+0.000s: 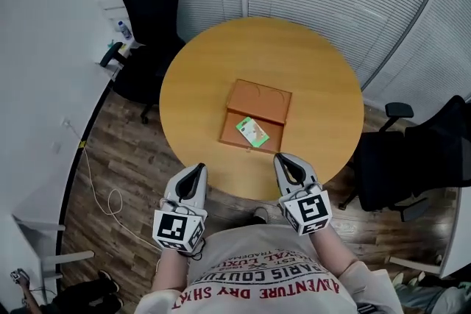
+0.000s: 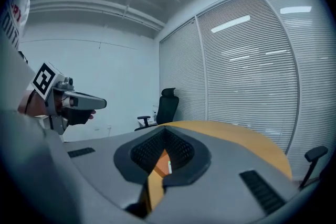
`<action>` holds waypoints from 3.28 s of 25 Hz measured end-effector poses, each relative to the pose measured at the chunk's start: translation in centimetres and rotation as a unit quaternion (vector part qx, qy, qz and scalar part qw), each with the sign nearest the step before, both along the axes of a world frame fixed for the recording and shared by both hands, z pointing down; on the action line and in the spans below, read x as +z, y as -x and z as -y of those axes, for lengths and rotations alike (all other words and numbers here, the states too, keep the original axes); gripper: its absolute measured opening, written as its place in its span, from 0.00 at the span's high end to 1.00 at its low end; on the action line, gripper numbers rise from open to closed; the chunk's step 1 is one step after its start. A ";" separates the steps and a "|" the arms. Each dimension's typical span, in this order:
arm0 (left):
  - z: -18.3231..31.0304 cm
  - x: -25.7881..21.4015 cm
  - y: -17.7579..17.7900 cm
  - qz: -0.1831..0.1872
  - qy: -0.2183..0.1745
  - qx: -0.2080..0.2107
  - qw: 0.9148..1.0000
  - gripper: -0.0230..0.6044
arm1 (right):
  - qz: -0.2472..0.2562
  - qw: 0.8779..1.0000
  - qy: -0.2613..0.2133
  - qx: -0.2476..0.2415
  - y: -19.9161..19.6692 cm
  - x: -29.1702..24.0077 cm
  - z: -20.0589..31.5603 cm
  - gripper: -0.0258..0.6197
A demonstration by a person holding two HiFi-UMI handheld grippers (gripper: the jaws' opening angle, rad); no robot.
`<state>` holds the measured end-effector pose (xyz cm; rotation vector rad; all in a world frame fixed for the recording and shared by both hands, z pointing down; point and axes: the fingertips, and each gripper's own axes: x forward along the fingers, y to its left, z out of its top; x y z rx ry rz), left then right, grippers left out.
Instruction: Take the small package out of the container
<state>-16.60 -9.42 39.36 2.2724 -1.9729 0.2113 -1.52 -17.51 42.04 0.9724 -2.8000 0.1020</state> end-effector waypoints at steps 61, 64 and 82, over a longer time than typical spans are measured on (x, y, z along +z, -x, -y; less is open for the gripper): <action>23.5 12.6 11.4 -0.060 0.107 0.226 0.966 0.94 | -0.416 0.855 0.307 -0.031 11.0 30.3 14.9 0.39; 23.3 12.3 11.5 -0.056 0.108 0.225 0.967 0.94 | -0.417 0.856 0.303 -0.039 11.0 30.2 14.7 0.40; 22.2 9.4 9.8 -0.030 0.082 0.231 0.969 0.94 | -0.433 0.877 0.193 -0.082 11.2 23.7 13.2 0.40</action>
